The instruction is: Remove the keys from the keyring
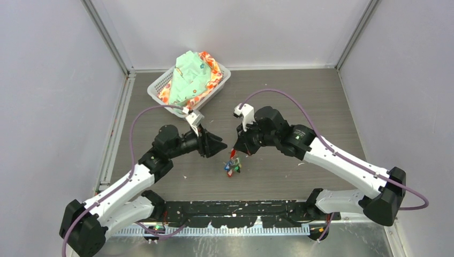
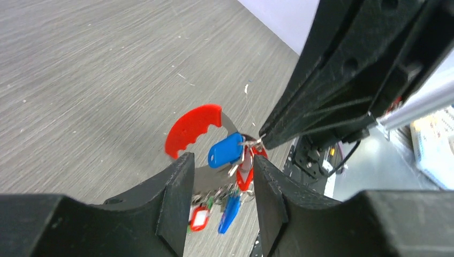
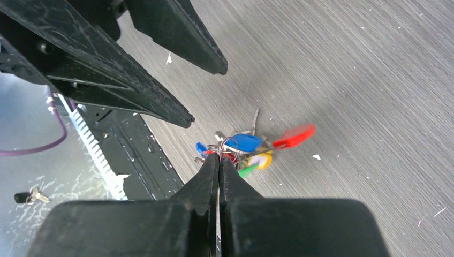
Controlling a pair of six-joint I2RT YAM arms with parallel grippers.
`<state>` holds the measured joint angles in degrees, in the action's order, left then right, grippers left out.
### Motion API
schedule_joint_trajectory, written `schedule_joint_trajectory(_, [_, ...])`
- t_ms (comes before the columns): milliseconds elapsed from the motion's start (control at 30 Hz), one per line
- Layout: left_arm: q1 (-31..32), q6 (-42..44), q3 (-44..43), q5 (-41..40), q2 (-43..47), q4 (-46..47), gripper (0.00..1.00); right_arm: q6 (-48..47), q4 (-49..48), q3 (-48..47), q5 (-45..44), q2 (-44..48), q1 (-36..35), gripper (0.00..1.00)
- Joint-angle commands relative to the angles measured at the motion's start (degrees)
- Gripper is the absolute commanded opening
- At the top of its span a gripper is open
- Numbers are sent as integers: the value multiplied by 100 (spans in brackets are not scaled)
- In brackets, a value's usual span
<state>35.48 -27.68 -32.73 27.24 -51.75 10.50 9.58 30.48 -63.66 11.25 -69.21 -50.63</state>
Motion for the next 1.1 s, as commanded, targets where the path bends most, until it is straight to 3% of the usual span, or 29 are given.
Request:
schedule_joint_trajectory(0, [-15,718,494,807,218,1230,45,-160,-156,-299,392,364,-21,1])
schedule_joint_trajectory(133, [-13,715,997,863,414,2462,43,-139,-87,-335,371,533,-25,1])
schedule_joint_trajectory(300, [166,686,929,1034,514,2397,46,201,-189,-344,-355,586,-24,1])
schedule_joint_trajectory(567, [828,1159,961,322,376,2447,39,763,-177,-629,-757,419,-26,1])
schedule_joint_trajectory(733, [994,1059,914,-250,326,2532,42,1160,240,-1148,-1653,173,-24,1])
schedule_joint_trajectory(900, [1548,1599,1137,-1511,435,2537,47,1464,263,-1309,-1392,119,-26,1])
schedule_joint_trajectory(1067, [1619,2042,1176,-1595,102,2971,52,1278,85,-1224,-927,274,-29,1])
